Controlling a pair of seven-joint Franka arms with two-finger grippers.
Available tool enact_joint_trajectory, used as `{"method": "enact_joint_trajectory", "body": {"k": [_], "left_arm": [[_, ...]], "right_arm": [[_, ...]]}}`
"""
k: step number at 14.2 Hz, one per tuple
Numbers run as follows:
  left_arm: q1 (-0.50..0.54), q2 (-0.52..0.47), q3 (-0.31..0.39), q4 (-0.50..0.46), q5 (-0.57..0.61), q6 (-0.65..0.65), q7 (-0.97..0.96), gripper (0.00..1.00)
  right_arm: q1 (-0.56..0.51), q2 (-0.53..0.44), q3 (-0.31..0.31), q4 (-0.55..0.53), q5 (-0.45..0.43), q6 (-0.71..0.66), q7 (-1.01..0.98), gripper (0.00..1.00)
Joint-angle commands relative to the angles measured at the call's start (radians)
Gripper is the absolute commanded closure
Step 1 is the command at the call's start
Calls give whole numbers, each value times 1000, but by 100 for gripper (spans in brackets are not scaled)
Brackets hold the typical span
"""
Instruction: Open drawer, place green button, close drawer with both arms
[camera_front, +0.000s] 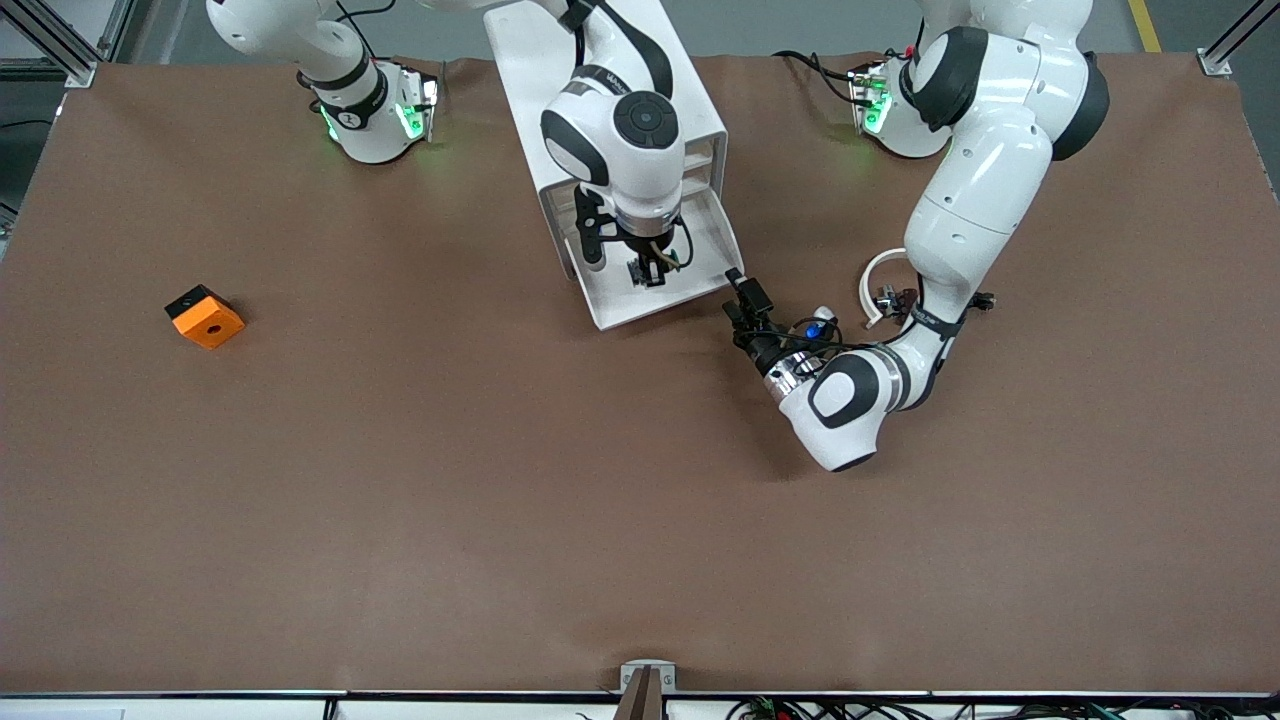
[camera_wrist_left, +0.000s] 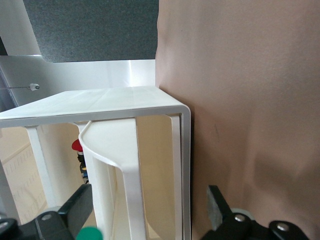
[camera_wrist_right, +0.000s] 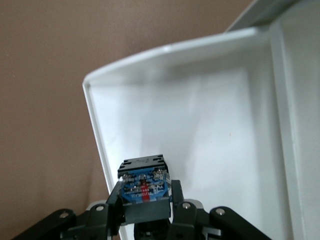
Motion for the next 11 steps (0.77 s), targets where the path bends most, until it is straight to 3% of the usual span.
{"method": "enact_joint_trajectory", "body": {"k": [1, 8, 11], "left_arm": [[21, 4, 3, 16, -16, -30, 10, 0], [29, -39, -3, 13, 78, -35, 176, 0], [27, -82, -10, 13, 151, -33, 373, 0]], "right_arm": [[24, 48, -7, 59, 13, -4, 40, 100], [74, 115, -7, 117, 34, -3, 48, 100], [93, 143, -7, 148, 37, -3, 49, 100]]}}
